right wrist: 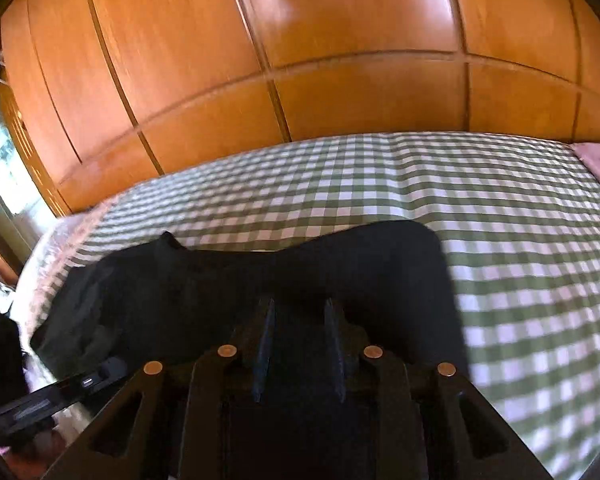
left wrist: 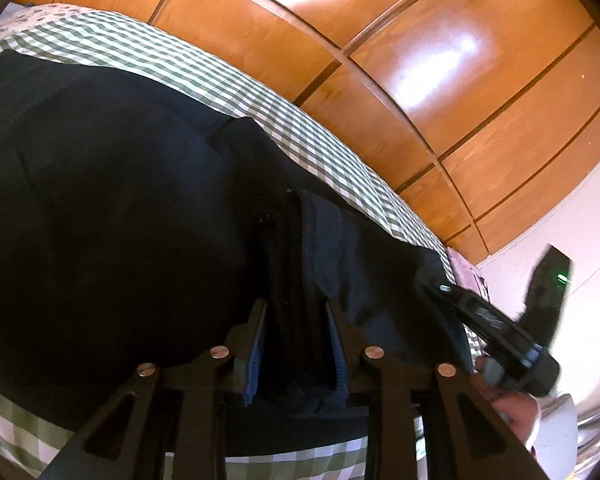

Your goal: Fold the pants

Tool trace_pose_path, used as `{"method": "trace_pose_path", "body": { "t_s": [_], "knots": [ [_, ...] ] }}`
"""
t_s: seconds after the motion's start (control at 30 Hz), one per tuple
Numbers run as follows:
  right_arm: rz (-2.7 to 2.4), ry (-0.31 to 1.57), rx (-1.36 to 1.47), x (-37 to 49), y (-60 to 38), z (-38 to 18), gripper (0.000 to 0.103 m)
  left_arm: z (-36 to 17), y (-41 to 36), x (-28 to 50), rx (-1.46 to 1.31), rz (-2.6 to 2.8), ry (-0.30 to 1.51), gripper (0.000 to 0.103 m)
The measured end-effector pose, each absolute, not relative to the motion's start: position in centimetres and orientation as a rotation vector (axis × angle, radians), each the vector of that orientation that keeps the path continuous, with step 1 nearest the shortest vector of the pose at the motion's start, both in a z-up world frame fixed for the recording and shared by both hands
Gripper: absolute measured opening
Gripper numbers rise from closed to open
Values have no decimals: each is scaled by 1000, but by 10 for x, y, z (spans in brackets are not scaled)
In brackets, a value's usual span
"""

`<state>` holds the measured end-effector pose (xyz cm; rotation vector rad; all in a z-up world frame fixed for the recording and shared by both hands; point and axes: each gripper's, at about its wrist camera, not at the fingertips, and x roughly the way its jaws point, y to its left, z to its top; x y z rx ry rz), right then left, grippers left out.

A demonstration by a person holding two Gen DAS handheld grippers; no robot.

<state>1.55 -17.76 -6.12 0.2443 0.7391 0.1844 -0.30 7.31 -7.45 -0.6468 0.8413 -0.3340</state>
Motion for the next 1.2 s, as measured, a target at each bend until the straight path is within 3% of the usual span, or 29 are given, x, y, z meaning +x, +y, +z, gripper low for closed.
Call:
{"method": "trace_pose_path", "body": {
  "t_s": [0.3, 0.7, 0.73, 0.77, 0.83, 1.2],
  "knots": [
    [119, 664, 93, 16, -161, -80, 26, -73, 85, -10, -683, -378, 824, 31],
    [133, 633, 135, 19, -169, -84, 27, -59, 192, -79, -883, -63, 660, 33],
    [133, 632, 136, 19, -169, -84, 27, -61, 202, -85, -908, -27, 644, 40],
    [133, 631, 137, 19, -169, -84, 27, -61, 210, -91, -930, 10, 626, 56],
    [132, 630, 137, 18, -168, -84, 27, -64, 230, -109, -982, 104, 549, 73],
    [132, 625, 138, 18, -168, -84, 27, -106, 294, -118, -1179, 335, 494, 72]
  ]
}}
